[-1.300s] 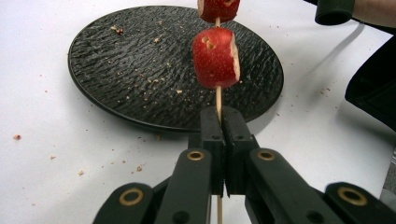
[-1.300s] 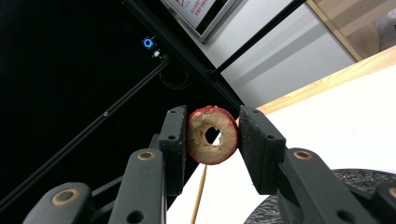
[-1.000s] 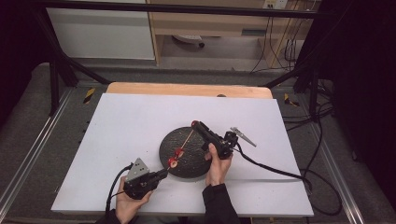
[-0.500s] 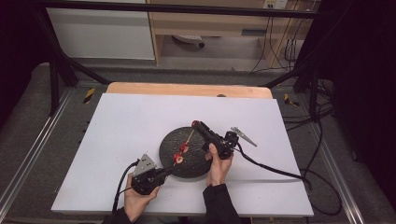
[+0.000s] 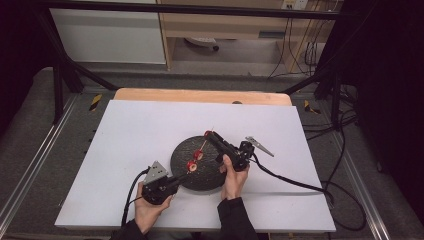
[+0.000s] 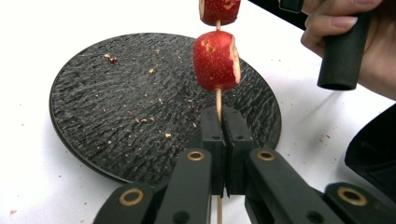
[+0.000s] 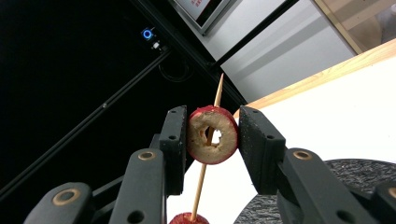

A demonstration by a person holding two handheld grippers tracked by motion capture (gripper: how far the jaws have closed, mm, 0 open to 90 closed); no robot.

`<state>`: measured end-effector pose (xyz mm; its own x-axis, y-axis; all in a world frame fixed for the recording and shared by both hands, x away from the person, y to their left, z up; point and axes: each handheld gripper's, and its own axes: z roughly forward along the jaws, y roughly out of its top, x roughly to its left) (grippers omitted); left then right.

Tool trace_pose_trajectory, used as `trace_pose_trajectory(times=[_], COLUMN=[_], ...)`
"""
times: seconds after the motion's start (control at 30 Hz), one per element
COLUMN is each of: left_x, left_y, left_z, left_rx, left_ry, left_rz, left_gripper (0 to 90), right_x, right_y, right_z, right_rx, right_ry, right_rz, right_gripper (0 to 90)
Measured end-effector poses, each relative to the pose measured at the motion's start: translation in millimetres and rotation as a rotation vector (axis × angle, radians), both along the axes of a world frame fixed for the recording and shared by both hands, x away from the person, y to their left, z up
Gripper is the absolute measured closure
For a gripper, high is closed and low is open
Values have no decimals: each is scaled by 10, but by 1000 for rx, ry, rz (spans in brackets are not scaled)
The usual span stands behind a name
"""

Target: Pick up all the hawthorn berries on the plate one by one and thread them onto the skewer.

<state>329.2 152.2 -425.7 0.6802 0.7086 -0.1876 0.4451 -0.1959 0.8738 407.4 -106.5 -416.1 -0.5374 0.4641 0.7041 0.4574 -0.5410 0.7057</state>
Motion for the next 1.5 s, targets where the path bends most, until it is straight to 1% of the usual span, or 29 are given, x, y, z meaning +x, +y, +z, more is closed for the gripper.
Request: trace_pose_trajectory(times=[0.27,0.37,0.47,0.57,0.67,0.73,0.83,1.0,1.03,1.1,1.2,1.27,1.33,1.4,1.5], left_x=[67,90,117,149,150,159,152,153,148,136,101,85,87,89,89], left_y=[-35,-62,-98,-98,-106,-108,-111,-82,-73,-53,0,52,101,139,174], left_z=[54,60,72,84,73,68,57,40,38,33,21,10,6,8,12], left_rx=[11,-1,2,-6,-1,-4,-1,-5,-3,-1,5,14,15,16,28], left_ry=[-2,5,6,5,0,7,5,8,8,8,5,9,15,18,26], left_rz=[-6,0,0,2,2,0,-2,-11,-13,-16,-19,-14,-9,-4,-9], left_gripper=[885,885,885,886,885,886,886,886,886,886,886,886,886,886,885], right_x=[-4,-4,-9,-19,-31,-37,-41,-34,-37,-40,-43,-41,-39,-33,-31], right_y=[1,6,18,21,19,27,34,28,24,6,-43,-82,-126,-161,-213], right_z=[-6,-14,-40,-40,-45,-55,-70,-62,-57,-35,26,68,99,116,125], right_rx=[-12,-17,-22,-25,-41,-43,-49,-78,-89,-119,-181,-225,-292,-357,-462], right_ry=[-3,2,7,8,7,8,12,15,11,1,-15,-20,-22,-10,0], right_rz=[2,10,15,20,24,25,29,42,36,28,23,36,48,69,97], right_gripper=[639,639,639,638,638,638,637,627,610,547,446,367,303,223,142])
